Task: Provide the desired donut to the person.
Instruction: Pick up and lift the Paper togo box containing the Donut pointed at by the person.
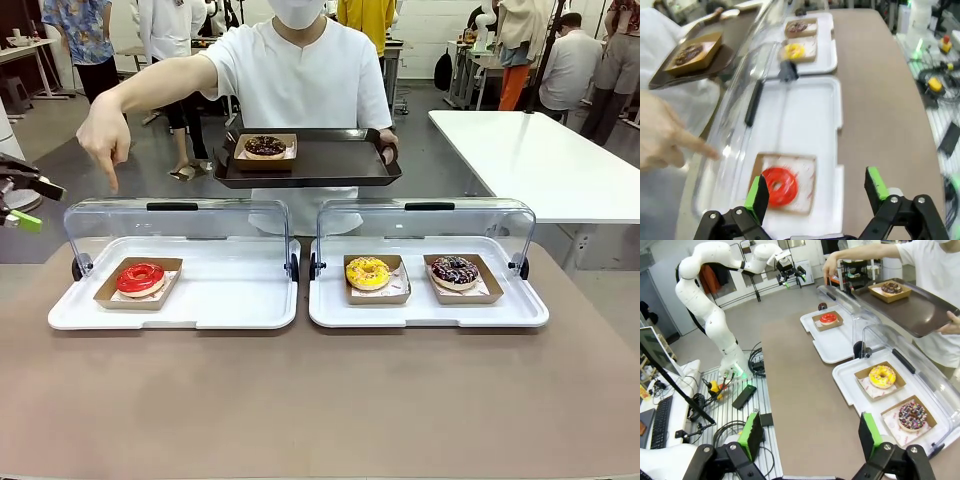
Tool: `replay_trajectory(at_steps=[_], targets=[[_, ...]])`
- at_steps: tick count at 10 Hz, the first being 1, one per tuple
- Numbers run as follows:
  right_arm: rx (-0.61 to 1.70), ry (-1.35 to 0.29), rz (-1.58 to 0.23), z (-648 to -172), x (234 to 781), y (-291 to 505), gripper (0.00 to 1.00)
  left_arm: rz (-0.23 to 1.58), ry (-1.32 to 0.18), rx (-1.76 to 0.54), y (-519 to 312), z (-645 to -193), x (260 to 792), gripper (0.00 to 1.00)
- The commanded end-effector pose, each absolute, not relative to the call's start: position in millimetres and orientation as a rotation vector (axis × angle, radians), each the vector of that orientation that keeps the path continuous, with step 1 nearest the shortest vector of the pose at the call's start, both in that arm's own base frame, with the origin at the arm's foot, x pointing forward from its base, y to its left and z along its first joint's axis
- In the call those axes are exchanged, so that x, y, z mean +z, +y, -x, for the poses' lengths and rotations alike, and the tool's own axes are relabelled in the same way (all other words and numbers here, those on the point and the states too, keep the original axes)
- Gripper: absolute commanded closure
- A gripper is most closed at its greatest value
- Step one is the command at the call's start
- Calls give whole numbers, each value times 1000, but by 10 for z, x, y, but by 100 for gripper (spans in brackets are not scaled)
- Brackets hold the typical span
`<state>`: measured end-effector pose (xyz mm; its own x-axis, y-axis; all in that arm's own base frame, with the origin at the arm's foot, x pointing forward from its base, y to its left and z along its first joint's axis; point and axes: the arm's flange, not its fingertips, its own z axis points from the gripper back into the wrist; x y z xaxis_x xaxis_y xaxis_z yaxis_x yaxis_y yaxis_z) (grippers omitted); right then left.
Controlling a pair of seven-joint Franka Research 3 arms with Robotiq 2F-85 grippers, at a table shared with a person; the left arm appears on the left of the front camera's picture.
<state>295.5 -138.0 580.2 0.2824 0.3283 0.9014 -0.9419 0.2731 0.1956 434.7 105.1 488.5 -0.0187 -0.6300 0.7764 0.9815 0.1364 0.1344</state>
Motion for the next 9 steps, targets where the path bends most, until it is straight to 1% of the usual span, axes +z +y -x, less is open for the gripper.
replay_trajectory(at_steps=[1, 3, 4, 5, 6, 9], targets=[[1023, -876, -890, -2962, 5799, -1378, 0, 202, -639, -1441, 886, -4023, 5137, 0], [1023, -876, -890, -2962, 5799, -1378, 0, -49, -500, -1498, 685, -3897, 5116, 0], [1023, -876, -890, -2962, 5799, -1378, 0, -120, -420, -1538, 550, -3946, 5054, 0], [1023, -876, -890, -2962, 5799, -1378, 0, -143, -329, -1581, 356, -4003, 4931, 0], [1023, -876, -890, -2962, 5799, -1378, 0, -127, -275, -1617, 189, -4038, 4824, 0], [1023, -876, -890, -2962, 5799, -1378, 0, -114, -159, -1664, -219, -4306, 4496, 0]])
